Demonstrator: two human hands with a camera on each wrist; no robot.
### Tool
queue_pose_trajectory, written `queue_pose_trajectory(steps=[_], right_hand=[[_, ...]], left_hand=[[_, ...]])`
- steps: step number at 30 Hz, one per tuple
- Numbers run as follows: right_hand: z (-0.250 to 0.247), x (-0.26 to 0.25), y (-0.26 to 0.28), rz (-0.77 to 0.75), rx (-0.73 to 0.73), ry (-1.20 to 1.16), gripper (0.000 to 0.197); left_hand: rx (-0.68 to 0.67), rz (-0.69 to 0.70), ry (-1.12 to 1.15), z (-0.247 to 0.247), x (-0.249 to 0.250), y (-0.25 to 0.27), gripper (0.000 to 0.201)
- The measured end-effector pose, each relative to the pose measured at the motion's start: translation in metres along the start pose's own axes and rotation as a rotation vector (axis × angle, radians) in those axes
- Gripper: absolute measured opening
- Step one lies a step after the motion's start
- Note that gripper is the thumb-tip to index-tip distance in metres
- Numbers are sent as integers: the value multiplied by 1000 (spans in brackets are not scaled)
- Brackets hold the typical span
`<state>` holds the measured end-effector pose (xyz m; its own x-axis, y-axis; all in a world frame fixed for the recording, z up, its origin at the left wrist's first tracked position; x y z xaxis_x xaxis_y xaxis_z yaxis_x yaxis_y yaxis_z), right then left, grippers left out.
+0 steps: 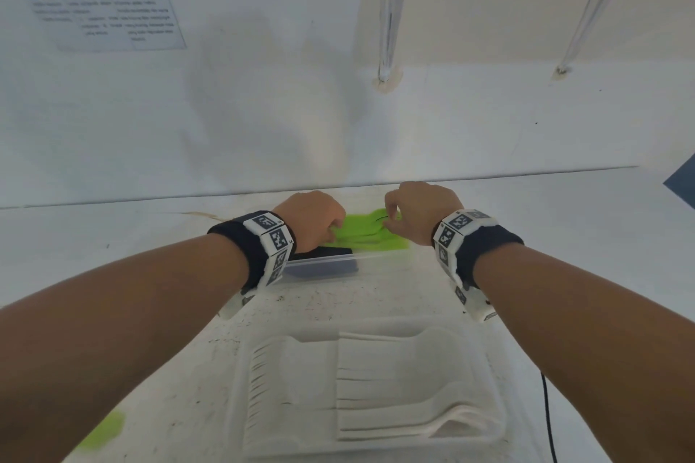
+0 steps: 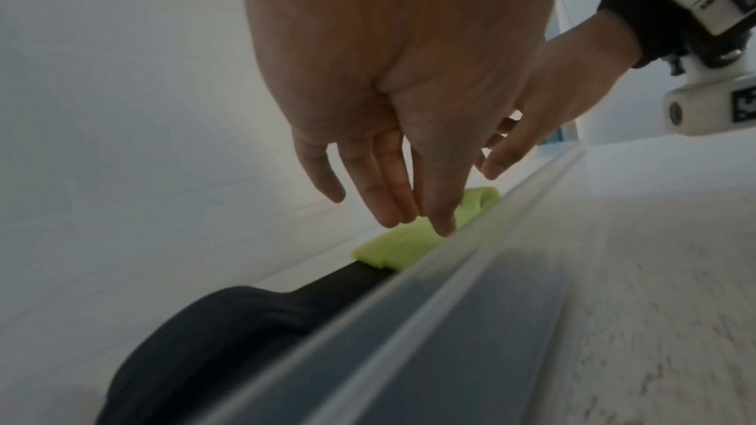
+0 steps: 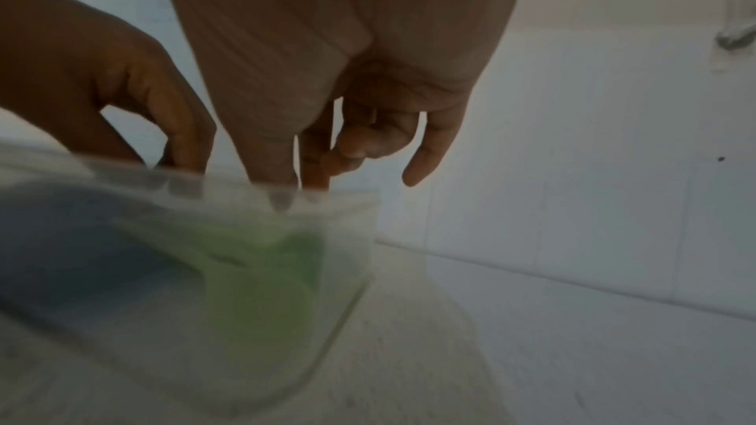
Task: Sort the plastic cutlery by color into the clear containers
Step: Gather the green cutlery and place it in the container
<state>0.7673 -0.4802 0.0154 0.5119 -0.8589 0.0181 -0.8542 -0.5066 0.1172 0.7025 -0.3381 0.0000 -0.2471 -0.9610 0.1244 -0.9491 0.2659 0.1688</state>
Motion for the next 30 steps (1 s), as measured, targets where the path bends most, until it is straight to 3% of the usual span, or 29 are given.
queue_pose_trajectory(steps=[6, 12, 15, 23, 30], right_hand=[[-38, -27, 7, -23, 80, -131, 29], [-49, -95, 27, -82, -75, -348, 67], [-54, -137, 36, -120, -126, -398, 73], [-43, -271, 66, -196, -172, -400, 67], [1, -391, 96, -235, -198, -245, 36]], left_hand=[[171, -158, 177, -40, -17, 34, 27], [225, -355, 289, -55, -55, 105, 70], [218, -421, 283, -55, -72, 152, 79], [173, -570, 329, -22, -135, 286, 59], [71, -497, 318, 25, -180, 384, 41]])
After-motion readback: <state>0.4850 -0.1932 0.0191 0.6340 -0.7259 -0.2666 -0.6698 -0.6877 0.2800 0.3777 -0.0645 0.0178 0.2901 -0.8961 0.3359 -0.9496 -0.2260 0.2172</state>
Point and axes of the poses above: each hand's wrist, its own y-axis away from the middle knuckle, its own z-axis out of the palm, x = y × z, the point moved 9 cm from there along -y, towards the middle knuckle, and after that the axes turned 9 degrees about z, right-handed, at the moved point
